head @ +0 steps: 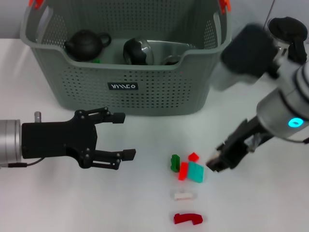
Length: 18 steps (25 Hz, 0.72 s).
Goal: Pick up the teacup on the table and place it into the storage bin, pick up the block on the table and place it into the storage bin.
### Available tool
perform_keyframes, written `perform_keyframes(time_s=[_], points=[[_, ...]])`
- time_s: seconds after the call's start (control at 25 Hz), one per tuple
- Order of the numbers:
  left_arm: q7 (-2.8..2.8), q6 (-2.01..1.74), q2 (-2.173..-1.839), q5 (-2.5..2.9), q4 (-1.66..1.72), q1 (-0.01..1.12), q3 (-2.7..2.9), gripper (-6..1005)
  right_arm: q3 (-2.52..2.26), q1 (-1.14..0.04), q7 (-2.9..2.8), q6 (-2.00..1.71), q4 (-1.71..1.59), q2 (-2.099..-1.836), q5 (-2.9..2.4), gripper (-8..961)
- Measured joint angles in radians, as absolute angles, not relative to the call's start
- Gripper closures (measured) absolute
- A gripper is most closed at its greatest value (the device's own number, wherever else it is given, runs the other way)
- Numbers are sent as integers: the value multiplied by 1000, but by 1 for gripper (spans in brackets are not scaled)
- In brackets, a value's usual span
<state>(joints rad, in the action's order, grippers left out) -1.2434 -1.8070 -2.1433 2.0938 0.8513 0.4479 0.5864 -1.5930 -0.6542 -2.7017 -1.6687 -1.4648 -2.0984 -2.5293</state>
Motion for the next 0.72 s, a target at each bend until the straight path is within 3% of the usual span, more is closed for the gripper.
perform_keyframes(time_s=[0.16, 0.36, 0.52, 0.72], points=[[-1244, -1810, -2142, 2094, 851, 448, 576, 78, -1469, -672, -2700, -1780, -1630, -2098, -2405, 517], [-1243, -1807, -2142, 2094, 851, 448, 576, 78, -1288, -801, -2642, -1792, -1652, -2097, -2327, 516], [-1243, -1807, -2141, 2095, 851, 448, 577, 78, -1169, -912, -2559, -1620, -1570, -2096, -2349, 516], [-1243, -1806, -2141, 2095, 851, 449, 577, 78, -1153, -964, -2510, -1440, -1418, -2092, -2389, 517]])
